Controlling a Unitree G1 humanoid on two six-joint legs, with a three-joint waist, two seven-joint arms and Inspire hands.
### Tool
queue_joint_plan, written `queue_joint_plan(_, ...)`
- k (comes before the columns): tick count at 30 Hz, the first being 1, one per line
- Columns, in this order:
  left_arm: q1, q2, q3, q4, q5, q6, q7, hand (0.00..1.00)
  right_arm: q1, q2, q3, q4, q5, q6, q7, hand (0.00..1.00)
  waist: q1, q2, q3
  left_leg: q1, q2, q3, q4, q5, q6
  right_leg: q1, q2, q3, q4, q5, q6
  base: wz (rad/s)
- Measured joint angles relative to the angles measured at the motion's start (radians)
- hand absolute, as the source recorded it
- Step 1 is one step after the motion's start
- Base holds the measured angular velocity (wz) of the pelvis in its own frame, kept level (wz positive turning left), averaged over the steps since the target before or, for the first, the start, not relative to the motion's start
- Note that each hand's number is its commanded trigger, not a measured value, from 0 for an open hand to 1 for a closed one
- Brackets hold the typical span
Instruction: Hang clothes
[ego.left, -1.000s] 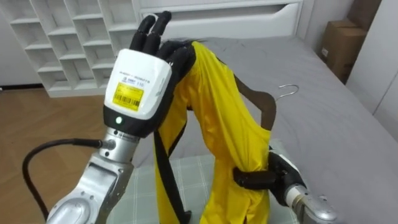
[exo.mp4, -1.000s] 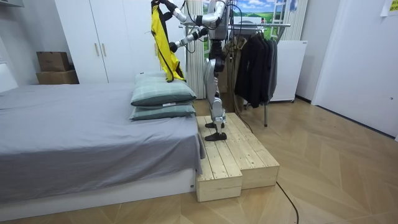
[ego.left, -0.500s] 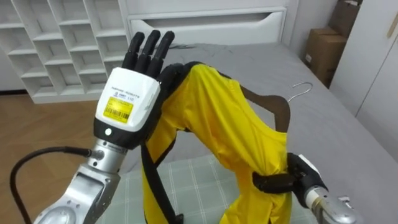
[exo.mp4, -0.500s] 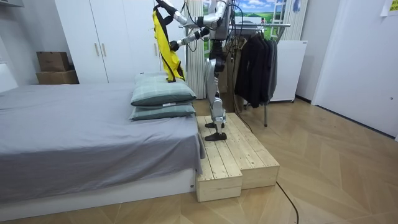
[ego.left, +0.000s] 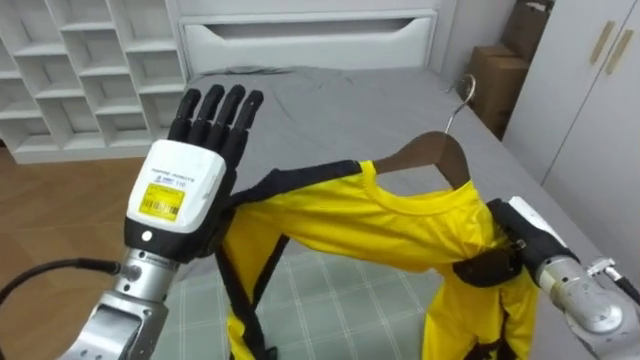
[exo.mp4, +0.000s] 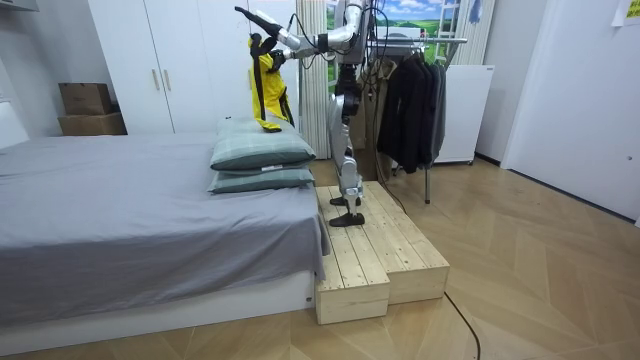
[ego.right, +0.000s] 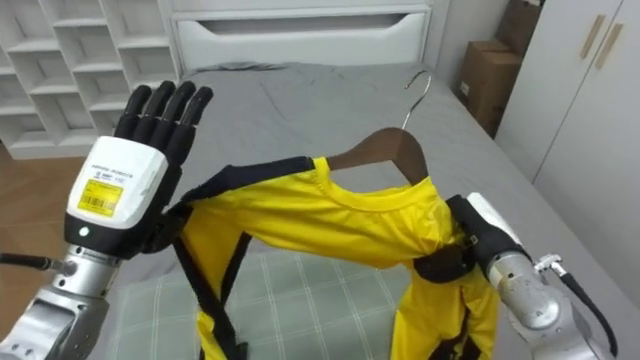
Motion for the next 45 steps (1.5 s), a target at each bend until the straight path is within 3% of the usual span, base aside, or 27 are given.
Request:
queue_joint_plan(3, 0.017, 0.000, 0.001, 0.002, -0.016, -0.006, -0.010, 0.00, 0.000, 0.000, -0.007, -0.006, -0.075, 0.000, 0.000, 1.00, 0.000, -0.007, -0.0012, 0.001, 0.000, 0.003, -0.009, 0.000, 0.000, -0.006, 0.001, 0.008, 0.001, 0.000, 0.000, -0.05)
queue_joint_plan(7, 0.089, -0.001, 0.026, 0.007, -0.017, -0.014, -0.017, 0.00, 0.000, -0.004, -0.007, -0.060, -0.170, 0.000, 0.004, 1.00, -0.006, -0.012, -0.0030, 0.000, 0.003, 0.017, -0.013, 0.000, 0.000, -0.020, 0.002, 0.013, 0.011, 0.000, 0.000, -0.09)
queue_joint_plan(9, 0.127, -0.001, 0.039, 0.013, -0.017, -0.014, -0.027, 0.00, 0.000, -0.013, -0.007, -0.094, -0.171, 0.000, 0.009, 1.00, -0.015, -0.016, -0.0047, 0.000, 0.004, 0.017, -0.012, 0.000, 0.000, -0.022, 0.002, 0.013, 0.014, 0.000, 0.000, -0.04)
queue_joint_plan(13, 0.184, -0.002, 0.046, 0.026, -0.019, -0.014, -0.048, 0.00, 0.000, -0.018, -0.008, -0.125, -0.171, -0.001, 0.012, 1.00, -0.025, -0.041, -0.0173, 0.003, 0.007, 0.016, -0.009, 0.000, 0.000, -0.013, 0.003, 0.010, 0.013, 0.000, 0.000, 0.03)
queue_joint_plan(18, 0.213, -0.024, 0.047, 0.078, -0.084, -0.015, -0.069, 0.00, 0.039, -0.017, -0.047, -0.156, -0.186, -0.003, 0.011, 1.00, -0.021, -0.046, -0.0172, 0.022, 0.007, 0.007, -0.014, 0.000, 0.000, 0.007, 0.003, 0.009, 0.012, 0.000, 0.000, 0.04)
queue_joint_plan(21, 0.239, -0.058, 0.094, 0.110, -0.156, -0.017, -0.095, 0.00, 0.070, -0.017, -0.063, -0.191, -0.240, -0.016, 0.012, 1.00, -0.022, -0.048, -0.0161, 0.015, 0.006, 0.011, -0.016, -0.001, 0.000, -0.004, 0.005, 0.007, 0.013, 0.000, 0.000, -0.04)
queue_joint_plan(28, 0.327, -0.131, 0.107, 0.227, -0.165, -0.076, -0.110, 0.00, 0.078, -0.017, -0.111, -0.253, -0.268, -0.043, 0.013, 1.00, -0.025, -0.050, -0.0138, 0.016, 0.009, 0.016, -0.020, -0.001, 0.000, -0.010, 0.009, 0.011, 0.014, 0.000, -0.002, -0.02)
queue_joint_plan(31, 0.366, -0.170, 0.140, 0.273, -0.171, -0.098, -0.116, 0.00, 0.137, -0.017, -0.167, -0.324, -0.284, -0.065, 0.009, 1.00, -0.019, -0.056, -0.0127, 0.019, 0.008, 0.017, -0.020, -0.001, 0.000, -0.004, 0.009, 0.011, 0.010, -0.001, -0.003, 0.00)
queue_joint_plan(33, 0.375, -0.188, 0.197, 0.354, -0.172, -0.077, -0.124, 0.00, 0.190, -0.016, -0.230, -0.377, -0.284, -0.064, -0.005, 1.00, -0.002, -0.062, -0.0109, 0.018, 0.009, 0.023, -0.021, -0.001, 0.000, -0.006, 0.009, 0.013, 0.010, -0.001, -0.003, -0.02)
queue_joint_plan(35, 0.438, -0.185, 0.290, 0.455, -0.236, -0.033, -0.148, 0.00, 0.222, -0.017, -0.325, -0.394, -0.283, -0.053, -0.017, 1.00, -0.002, -0.071, -0.0076, 0.018, 0.008, 0.017, -0.028, -0.001, 0.000, -0.007, 0.010, 0.012, 0.004, -0.001, -0.003, 0.00)
queue_joint_plan(38, 0.512, -0.180, 0.363, 0.565, -0.312, 0.008, -0.167, 0.00, 0.251, -0.018, -0.445, -0.392, -0.281, -0.016, -0.057, 1.00, -0.001, -0.080, -0.0055, 0.013, 0.008, 0.019, -0.029, -0.005, -0.001, -0.016, 0.010, 0.011, 0.001, -0.001, -0.003, 0.00)
queue_joint_plan(41, 0.536, -0.181, 0.404, 0.686, -0.362, 0.029, -0.214, 0.00, 0.262, -0.019, -0.496, -0.392, -0.278, 0.000, -0.077, 1.00, 0.003, -0.083, -0.0046, 0.010, 0.009, 0.027, -0.029, -0.006, -0.001, -0.017, 0.010, 0.011, 0.007, -0.001, -0.003, 0.00)
queue_joint_plan(45, 0.545, -0.187, 0.408, 0.748, -0.391, 0.042, -0.285, 0.00, 0.262, -0.020, -0.504, -0.392, -0.278, 0.000, -0.097, 1.00, 0.003, -0.080, -0.0032, 0.001, 0.010, 0.027, -0.027, -0.007, -0.001, -0.029, 0.010, 0.011, 0.014, -0.001, -0.003, 0.00)
